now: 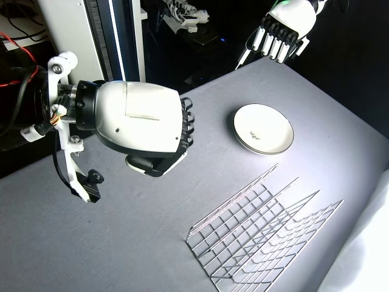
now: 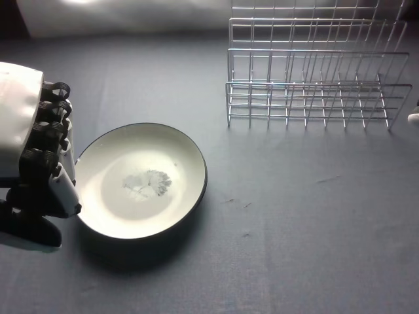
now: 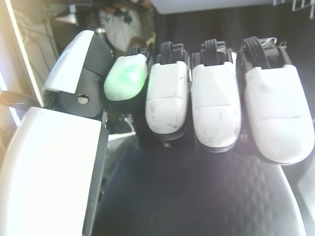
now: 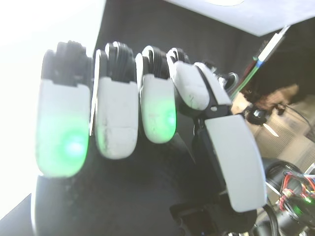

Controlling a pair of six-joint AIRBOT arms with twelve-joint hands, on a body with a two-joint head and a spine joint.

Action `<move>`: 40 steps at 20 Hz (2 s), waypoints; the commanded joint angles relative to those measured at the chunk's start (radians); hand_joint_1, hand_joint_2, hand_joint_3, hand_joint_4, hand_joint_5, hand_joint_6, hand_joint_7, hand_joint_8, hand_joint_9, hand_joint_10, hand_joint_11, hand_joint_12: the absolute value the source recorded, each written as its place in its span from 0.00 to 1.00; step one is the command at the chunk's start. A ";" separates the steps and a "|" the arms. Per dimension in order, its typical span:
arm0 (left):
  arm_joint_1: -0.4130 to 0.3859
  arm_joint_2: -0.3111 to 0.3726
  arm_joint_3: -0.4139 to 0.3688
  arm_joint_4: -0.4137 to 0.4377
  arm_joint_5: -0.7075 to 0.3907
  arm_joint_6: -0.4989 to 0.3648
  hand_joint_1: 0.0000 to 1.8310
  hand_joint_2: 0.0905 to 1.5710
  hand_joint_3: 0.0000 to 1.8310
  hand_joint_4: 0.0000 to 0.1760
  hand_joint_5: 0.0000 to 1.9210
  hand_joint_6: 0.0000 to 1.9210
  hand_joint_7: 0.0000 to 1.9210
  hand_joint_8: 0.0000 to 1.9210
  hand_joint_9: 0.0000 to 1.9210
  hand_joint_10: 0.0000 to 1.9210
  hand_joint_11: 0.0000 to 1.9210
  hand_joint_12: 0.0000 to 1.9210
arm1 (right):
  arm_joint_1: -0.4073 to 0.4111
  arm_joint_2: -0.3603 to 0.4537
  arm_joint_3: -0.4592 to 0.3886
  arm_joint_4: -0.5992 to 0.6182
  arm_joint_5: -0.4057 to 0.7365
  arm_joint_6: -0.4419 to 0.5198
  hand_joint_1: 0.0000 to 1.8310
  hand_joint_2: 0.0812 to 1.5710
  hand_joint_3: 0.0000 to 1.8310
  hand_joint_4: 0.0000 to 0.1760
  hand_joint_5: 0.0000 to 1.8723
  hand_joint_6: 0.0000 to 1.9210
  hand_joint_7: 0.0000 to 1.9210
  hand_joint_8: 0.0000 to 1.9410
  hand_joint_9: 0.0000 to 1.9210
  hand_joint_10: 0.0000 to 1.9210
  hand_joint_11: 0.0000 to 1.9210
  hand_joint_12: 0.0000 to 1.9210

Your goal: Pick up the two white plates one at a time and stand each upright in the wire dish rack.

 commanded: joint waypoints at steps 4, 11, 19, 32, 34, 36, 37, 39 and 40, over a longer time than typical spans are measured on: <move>-0.014 0.001 0.023 -0.090 -0.057 -0.003 0.00 0.78 0.01 0.00 0.06 0.00 0.05 0.00 0.03 0.00 0.00 0.06 | 0.038 0.005 0.001 0.043 0.084 0.012 0.05 0.87 0.00 0.00 0.13 0.00 0.12 0.00 0.10 0.01 0.00 0.25; -0.037 -0.025 0.016 -0.034 -0.055 -0.036 0.00 0.77 0.00 0.00 0.04 0.00 0.03 0.00 0.01 0.00 0.00 0.01 | 0.190 0.000 -0.001 0.007 -0.068 0.067 0.01 0.88 0.00 0.00 0.12 0.00 0.11 0.00 0.10 0.00 0.00 0.22; 0.024 -0.136 0.072 0.019 0.003 -0.005 0.00 0.76 0.00 0.00 0.03 0.00 0.01 0.00 0.00 0.00 0.00 0.00 | 0.250 -0.016 -0.016 -0.011 -0.132 0.081 0.03 0.87 0.00 0.00 0.13 0.00 0.12 0.00 0.11 0.00 0.00 0.24; 0.157 -0.221 0.172 0.069 0.159 0.100 0.00 0.76 0.00 0.00 0.03 0.00 0.02 0.00 0.01 0.00 0.00 0.00 | 0.282 -0.031 -0.047 -0.035 -0.155 0.189 0.06 0.87 0.00 0.00 0.11 0.00 0.11 0.00 0.10 0.00 0.00 0.24; 0.172 -0.225 0.191 0.096 0.179 0.100 0.00 0.76 0.00 0.00 0.04 0.01 0.03 0.01 0.02 0.00 0.01 0.00 | 0.249 -0.031 -0.047 -0.038 -0.117 0.189 0.04 0.87 0.00 0.00 0.12 0.00 0.12 0.00 0.10 0.00 0.00 0.23; 0.185 -0.227 0.209 0.105 0.189 0.098 0.00 0.76 0.00 0.00 0.03 0.00 0.02 0.00 0.00 0.00 0.00 0.00 | 0.225 -0.028 -0.044 -0.038 -0.070 0.188 0.05 0.87 0.00 0.00 0.13 0.00 0.12 0.00 0.10 0.00 0.00 0.23; 0.189 -0.228 0.221 0.105 0.193 0.094 0.00 0.76 0.00 0.00 0.04 0.00 0.02 0.00 0.01 0.00 0.00 0.00 | 0.211 -0.027 -0.044 -0.038 -0.043 0.188 0.06 0.87 0.00 0.00 0.14 0.00 0.13 0.00 0.11 0.00 0.00 0.23; 0.191 -0.229 0.241 0.105 0.195 0.084 0.00 0.76 0.00 0.00 0.04 0.00 0.02 0.00 0.00 0.00 0.00 0.00 | 0.180 -0.026 -0.044 -0.061 0.009 0.178 0.07 0.87 0.00 0.00 0.14 0.00 0.13 0.00 0.11 0.00 0.00 0.24; 0.191 -0.231 0.250 0.105 0.199 0.083 0.00 0.76 0.00 0.00 0.03 0.00 0.02 0.00 0.00 0.00 0.00 0.00 | 0.173 -0.025 -0.044 -0.077 0.021 0.177 0.06 0.87 0.00 0.00 0.14 0.00 0.12 0.00 0.10 0.00 0.00 0.23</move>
